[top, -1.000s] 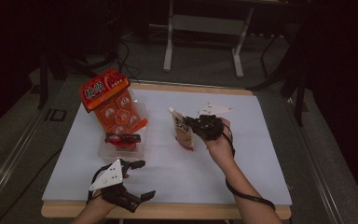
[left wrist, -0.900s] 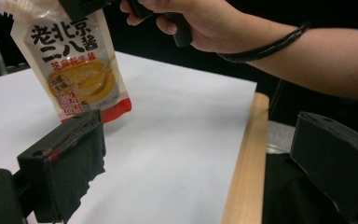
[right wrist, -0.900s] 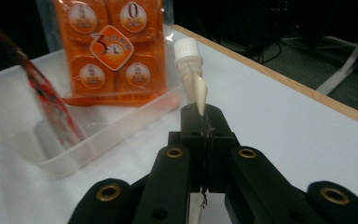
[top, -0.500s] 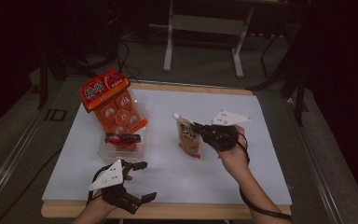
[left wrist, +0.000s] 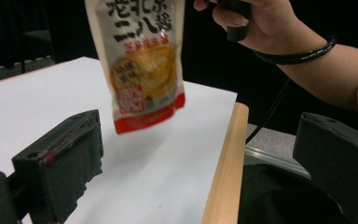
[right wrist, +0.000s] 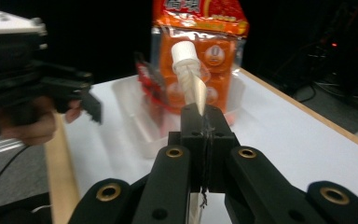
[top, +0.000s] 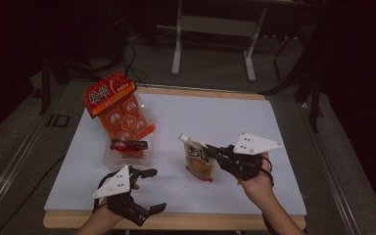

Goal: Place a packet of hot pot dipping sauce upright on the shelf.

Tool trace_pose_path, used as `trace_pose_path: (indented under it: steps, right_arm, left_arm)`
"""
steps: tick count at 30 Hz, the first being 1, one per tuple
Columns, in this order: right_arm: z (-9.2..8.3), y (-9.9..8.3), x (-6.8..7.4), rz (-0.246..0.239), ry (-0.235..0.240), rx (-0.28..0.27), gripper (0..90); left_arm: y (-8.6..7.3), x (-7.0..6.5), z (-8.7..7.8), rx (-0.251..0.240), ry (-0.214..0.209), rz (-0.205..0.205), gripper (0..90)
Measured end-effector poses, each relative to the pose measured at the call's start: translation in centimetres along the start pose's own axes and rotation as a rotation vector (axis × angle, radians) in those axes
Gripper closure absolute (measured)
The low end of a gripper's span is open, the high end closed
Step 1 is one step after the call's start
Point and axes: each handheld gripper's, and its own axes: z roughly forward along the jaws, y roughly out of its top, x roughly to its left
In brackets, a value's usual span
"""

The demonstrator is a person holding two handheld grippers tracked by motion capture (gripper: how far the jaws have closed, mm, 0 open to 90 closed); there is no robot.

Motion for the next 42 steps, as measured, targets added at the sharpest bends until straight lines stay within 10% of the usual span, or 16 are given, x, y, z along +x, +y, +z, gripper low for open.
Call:
trace_pose_path:
  steps: [24,35,42]
  right_arm:
    - [-2.2,0.1,4.1,-0.030,0.175,-0.045,89.1]
    - [-1.4,0.0,4.9,-0.045,0.210,-0.024,89.1]
    - [-0.8,-0.4,4.9,-0.036,0.218,-0.025,89.1]
  left_arm:
    - [3.0,-0.1,1.0,-0.012,-0.047,0.009,2.3]
    - [4.5,0.4,1.8,-0.010,-0.103,0.052,23.7]
    - [5.1,0.6,2.3,-0.012,-0.109,0.062,56.2]
